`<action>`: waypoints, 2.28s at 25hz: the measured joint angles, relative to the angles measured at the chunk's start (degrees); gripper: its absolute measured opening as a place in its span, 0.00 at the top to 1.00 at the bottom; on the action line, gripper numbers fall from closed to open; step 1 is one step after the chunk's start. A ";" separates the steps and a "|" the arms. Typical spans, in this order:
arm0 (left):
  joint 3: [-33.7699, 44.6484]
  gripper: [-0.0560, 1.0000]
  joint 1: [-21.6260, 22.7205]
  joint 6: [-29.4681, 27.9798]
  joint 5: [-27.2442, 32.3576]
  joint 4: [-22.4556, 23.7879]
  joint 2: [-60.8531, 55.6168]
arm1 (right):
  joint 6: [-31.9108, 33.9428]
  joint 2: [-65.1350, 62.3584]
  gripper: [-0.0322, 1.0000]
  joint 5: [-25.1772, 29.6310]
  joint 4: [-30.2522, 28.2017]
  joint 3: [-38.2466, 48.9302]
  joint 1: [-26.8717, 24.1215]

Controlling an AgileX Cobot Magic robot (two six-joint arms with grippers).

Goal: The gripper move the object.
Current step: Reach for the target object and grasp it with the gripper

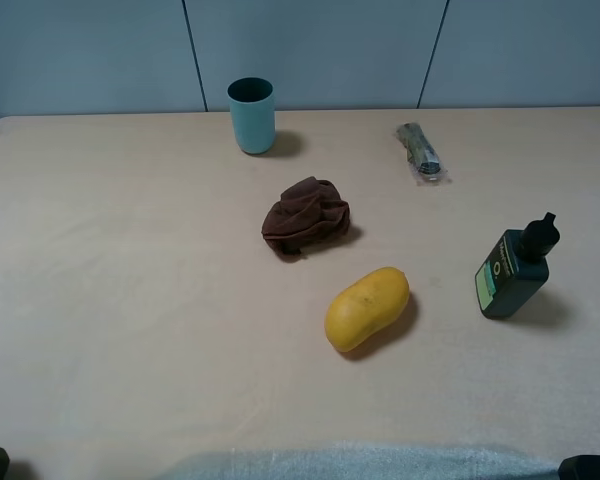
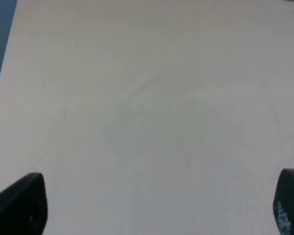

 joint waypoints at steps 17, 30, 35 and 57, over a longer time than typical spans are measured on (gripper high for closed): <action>0.00 0.07 0.00 0.00 0.00 0.00 0.00 | 0.00 0.00 0.30 0.00 0.00 0.00 0.00; 0.00 0.07 0.00 0.00 0.00 0.00 0.00 | 0.00 0.00 0.30 0.00 0.00 -0.06 0.00; 0.00 0.07 0.00 0.00 0.00 0.00 0.00 | -0.22 1.03 0.30 -1.27 0.16 -2.10 0.00; 0.00 0.07 0.00 0.00 0.00 0.00 0.00 | -5.04 38.31 0.30 6.51 6.80 -23.74 -0.14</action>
